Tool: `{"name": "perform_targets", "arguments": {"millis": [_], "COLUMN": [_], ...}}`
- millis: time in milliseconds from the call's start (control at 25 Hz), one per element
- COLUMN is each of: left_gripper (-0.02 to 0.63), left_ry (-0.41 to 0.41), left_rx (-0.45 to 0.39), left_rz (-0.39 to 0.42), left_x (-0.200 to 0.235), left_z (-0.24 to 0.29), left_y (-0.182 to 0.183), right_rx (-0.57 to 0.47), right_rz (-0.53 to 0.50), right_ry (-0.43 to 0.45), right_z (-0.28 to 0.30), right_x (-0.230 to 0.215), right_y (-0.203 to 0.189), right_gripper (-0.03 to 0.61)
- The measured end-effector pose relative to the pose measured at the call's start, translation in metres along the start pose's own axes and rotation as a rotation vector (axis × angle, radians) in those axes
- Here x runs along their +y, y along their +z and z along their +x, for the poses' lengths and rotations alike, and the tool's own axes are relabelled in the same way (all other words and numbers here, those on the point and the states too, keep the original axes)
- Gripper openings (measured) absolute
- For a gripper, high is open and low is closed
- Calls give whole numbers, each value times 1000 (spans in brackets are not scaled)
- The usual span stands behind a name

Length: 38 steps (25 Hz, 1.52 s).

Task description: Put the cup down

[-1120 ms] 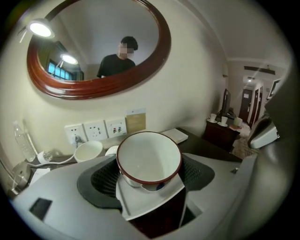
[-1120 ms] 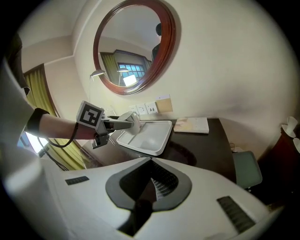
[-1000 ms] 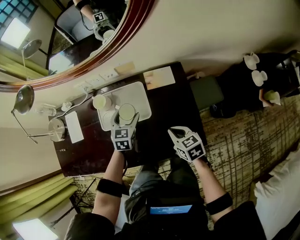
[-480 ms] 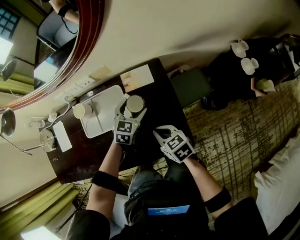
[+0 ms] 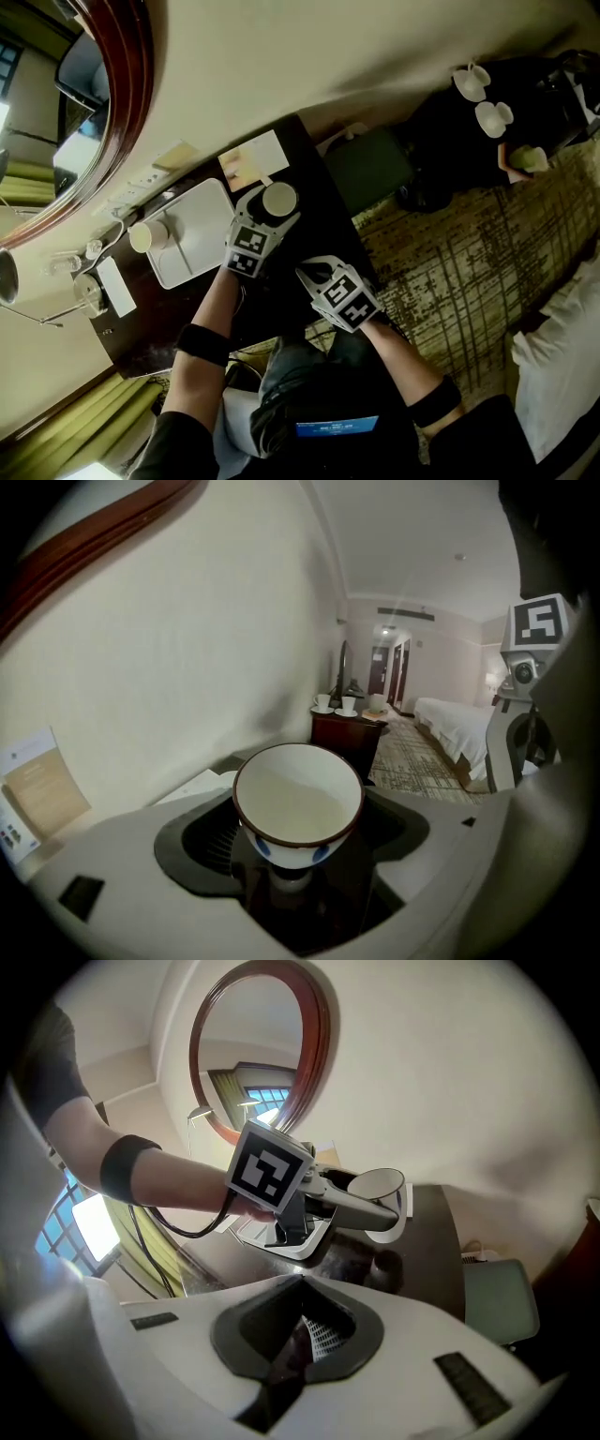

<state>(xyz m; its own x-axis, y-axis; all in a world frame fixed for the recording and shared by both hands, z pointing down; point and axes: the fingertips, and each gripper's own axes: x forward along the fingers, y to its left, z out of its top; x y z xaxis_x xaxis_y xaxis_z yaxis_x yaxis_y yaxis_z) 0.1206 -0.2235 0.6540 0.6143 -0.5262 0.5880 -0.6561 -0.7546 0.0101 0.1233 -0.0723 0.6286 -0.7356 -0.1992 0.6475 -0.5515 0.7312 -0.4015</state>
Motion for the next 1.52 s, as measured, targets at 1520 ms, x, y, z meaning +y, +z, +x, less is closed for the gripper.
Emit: {"name": "perform_targets", "arguments": {"millis": [1520], "left_gripper": [416], "left_ry": [-58], "left_rx": [58], "left_rz": [9], "left_x": [-11], "left_z": [15], "left_y": [-19], "right_rx": [9], "right_rz": [63], "right_ry": [-80], "right_z": [-7], "right_x": [-33], "right_y": [-21], "right_gripper": [1]}}
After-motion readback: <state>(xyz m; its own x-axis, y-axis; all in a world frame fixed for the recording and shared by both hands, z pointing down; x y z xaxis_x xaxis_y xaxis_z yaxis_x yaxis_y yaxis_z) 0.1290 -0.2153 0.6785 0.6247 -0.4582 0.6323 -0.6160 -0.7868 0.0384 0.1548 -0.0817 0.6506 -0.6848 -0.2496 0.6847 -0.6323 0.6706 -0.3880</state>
